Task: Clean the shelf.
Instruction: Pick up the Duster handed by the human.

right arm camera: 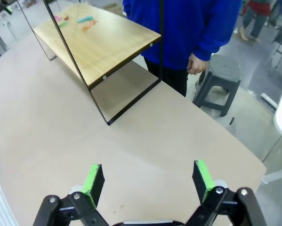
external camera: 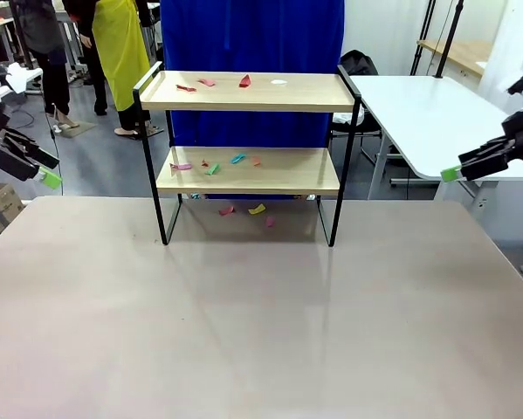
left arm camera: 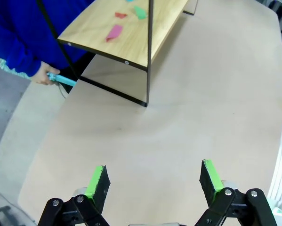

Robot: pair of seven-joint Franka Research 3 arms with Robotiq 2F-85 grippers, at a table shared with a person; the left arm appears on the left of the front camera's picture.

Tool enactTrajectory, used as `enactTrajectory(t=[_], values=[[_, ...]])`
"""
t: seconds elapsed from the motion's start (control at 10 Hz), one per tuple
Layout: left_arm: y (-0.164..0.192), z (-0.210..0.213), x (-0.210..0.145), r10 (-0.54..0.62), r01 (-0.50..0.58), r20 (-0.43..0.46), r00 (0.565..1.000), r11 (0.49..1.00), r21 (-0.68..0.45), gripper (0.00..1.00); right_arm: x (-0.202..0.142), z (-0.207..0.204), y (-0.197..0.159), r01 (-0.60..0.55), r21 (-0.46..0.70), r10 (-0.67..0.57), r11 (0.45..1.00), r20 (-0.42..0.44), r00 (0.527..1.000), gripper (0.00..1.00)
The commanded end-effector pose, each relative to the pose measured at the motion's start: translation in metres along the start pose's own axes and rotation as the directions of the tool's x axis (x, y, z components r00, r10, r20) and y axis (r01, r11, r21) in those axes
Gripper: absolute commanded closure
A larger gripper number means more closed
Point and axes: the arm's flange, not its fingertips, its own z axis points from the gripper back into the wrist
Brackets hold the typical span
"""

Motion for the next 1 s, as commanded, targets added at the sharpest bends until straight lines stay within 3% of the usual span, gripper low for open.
enactTrajectory(t=[0.0, 0.3, 0.4, 0.6, 0.9], values=[[-0.008, 0.004, 0.001, -0.019, 0.019, 0.010, 1.000, 1.000, -0.009, 0.00, 0.007, 0.003, 0.004, -0.004, -0.013, 0.004, 1.000, 0.004, 1.000, 0.00], [-0.006, 0.003, 0.006, -0.014, 0.014, -0.010, 1.000, 1.000, -0.003, 0.00, 0.009, 0.000, 0.008, -0.008, -0.017, 0.008, 1.000, -0.010, 1.000, 0.00], [0.032, 0.005, -0.001, 0.006, -0.005, 0.019, 1.000, 1.000, -0.010, 0.00, 0.003, -0.007, -0.030, 0.024, -0.009, -0.024, 1.000, 0.033, 0.999, 0.00], [0.077, -0.001, -0.019, -0.023, 0.042, 0.139, 0.990, 0.990, -0.134, 0.00, -0.018, -0.017, -0.078, -0.030, 0.074, 0.022, 0.997, 0.102, 0.995, 0.00], [0.114, -0.002, -0.052, -0.148, 0.198, 0.343, 0.928, 0.973, -0.116, 0.00, -0.051, -0.026, -0.126, -0.103, 0.147, 0.062, 0.984, 0.259, 0.964, 0.00]])
